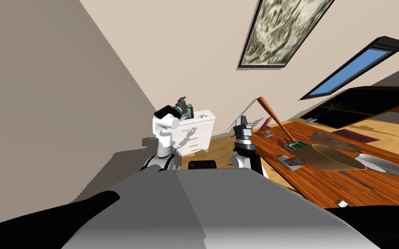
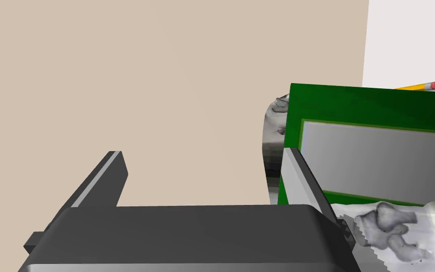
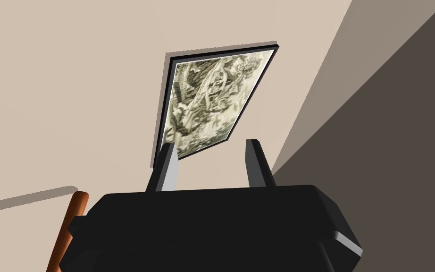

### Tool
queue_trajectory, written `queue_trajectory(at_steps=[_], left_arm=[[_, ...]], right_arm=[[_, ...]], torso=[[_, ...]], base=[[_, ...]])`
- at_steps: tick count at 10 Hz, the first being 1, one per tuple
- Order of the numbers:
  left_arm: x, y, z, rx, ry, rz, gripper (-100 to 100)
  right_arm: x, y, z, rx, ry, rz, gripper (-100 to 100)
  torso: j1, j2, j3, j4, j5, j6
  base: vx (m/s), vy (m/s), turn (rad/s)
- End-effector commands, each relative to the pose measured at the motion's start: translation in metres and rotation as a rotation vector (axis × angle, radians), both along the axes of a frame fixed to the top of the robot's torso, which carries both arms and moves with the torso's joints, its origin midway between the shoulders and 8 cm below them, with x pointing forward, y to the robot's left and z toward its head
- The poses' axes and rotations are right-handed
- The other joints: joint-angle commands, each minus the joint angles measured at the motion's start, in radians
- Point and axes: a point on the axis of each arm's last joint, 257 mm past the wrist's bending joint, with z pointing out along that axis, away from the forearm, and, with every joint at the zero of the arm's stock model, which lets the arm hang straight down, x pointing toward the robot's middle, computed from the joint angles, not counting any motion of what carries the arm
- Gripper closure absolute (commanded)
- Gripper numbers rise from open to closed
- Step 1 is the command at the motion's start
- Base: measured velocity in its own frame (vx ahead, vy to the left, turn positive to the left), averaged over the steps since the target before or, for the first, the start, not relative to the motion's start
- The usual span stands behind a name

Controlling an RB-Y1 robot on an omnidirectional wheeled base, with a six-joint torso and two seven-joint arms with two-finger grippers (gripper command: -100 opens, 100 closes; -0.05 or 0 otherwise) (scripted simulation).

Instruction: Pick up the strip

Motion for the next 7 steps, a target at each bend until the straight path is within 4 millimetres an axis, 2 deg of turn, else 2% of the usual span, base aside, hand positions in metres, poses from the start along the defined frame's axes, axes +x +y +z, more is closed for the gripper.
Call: queue_trajectory(at_steps=[1,4,6,7], left_arm=[[0.001,-0.001,-0.002,0.006,0.021,0.000,-100],[0.015,-0.005,0.001,0.012,0.087,0.002,-100],[0.015,-0.008,-0.001,0.025,0.115,0.001,-100],[0.022,-0.009,0.003,0.026,0.140,0.004,-100]], right_arm=[[0.000,0.000,0.000,0.000,0.000,0.000,0],[0.000,0.000,0.000,0.000,0.000,0.000,0],[0.000,0.000,0.000,0.000,0.000,0.000,0],[0.000,0.000,0.000,0.000,0.000,0.000,0]], torso=[[0.000,0.000,0.000,0.000,0.000,0.000],[0.000,0.000,0.000,0.000,0.000,0.000],[0.000,0.000,0.000,0.000,0.000,0.000],[0.000,0.000,0.000,0.000,0.000,0.000]], base=[[-0.006,0.001,0.000],[-0.011,0.008,0.044],[-0.004,0.004,0.015],[-0.005,0.011,0.052]])
